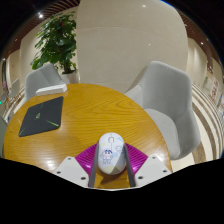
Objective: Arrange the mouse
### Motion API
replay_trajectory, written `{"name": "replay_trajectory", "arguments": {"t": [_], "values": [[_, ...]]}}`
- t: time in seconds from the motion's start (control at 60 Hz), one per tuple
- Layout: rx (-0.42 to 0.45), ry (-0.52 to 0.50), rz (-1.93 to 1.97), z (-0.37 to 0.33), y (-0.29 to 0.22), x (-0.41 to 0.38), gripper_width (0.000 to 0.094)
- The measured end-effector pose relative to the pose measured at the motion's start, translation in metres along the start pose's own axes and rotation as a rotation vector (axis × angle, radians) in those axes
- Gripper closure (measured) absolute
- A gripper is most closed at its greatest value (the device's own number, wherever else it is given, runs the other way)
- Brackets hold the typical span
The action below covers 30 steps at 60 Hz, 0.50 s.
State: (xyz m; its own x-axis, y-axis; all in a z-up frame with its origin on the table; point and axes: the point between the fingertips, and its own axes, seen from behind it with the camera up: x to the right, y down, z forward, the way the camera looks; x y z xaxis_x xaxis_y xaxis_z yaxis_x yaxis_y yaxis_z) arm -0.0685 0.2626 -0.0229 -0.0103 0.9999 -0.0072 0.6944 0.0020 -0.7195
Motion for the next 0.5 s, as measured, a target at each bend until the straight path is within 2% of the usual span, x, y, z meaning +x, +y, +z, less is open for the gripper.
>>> {"name": "replay_trajectory", "arguments": {"t": [0.117, 0.233, 0.367, 0.5], "values": [[-0.013, 0.030, -0.007, -0.001, -0.001, 0.004, 0.0535], [-0.026, 0.066, 0.044, -0.012, -0.012, -0.001, 0.0556], [0.015, 0.042, 0.088, -0.025, -0.063, -0.050, 0.0558], [0.078, -0.025, 0.083, -0.033, -0.120, -0.130, 0.0558]]}}
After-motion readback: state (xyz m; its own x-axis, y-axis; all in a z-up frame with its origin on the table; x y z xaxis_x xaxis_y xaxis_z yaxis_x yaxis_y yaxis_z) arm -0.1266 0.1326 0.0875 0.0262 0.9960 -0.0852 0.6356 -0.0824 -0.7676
